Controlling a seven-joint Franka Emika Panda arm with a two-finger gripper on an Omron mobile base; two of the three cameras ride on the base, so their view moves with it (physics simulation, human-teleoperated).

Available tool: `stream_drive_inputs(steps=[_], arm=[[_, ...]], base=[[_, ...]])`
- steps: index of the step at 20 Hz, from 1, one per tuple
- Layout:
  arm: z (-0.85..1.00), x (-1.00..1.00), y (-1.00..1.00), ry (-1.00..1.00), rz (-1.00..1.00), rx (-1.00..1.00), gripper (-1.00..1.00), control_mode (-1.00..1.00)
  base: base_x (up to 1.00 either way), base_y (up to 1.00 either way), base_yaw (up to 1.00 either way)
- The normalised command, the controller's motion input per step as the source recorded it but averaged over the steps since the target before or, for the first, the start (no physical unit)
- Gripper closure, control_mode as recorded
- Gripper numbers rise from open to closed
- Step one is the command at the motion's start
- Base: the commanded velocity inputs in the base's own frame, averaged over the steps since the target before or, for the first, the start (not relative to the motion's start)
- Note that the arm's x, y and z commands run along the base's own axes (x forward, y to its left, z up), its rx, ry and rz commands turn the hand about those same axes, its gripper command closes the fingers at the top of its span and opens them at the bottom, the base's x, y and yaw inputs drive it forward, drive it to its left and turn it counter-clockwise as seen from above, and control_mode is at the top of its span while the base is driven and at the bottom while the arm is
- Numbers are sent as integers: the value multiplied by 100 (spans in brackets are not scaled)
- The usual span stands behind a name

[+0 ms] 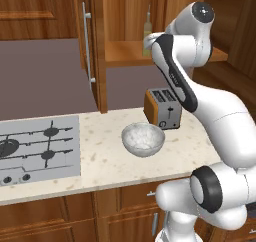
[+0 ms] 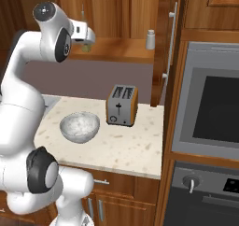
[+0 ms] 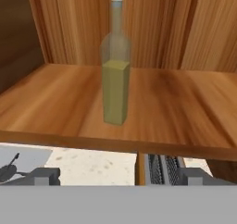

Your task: Retrieve the bottle and the shaker from the cabinet and place them next to the mixing bowl on the counter. Then add garlic from the fridge to the mixing bowl.

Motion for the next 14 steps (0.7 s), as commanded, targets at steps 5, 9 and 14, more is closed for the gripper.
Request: stream_drive_inputs(steps=[5,9,14], arm=[[0,41,9,0,0,1,-100,-100],[0,33,8,0,0,0,-100,-100],[-1,34,3,0,0,0,-100,-100]], base=[[0,0,0],[0,0,0],[0,0,0]])
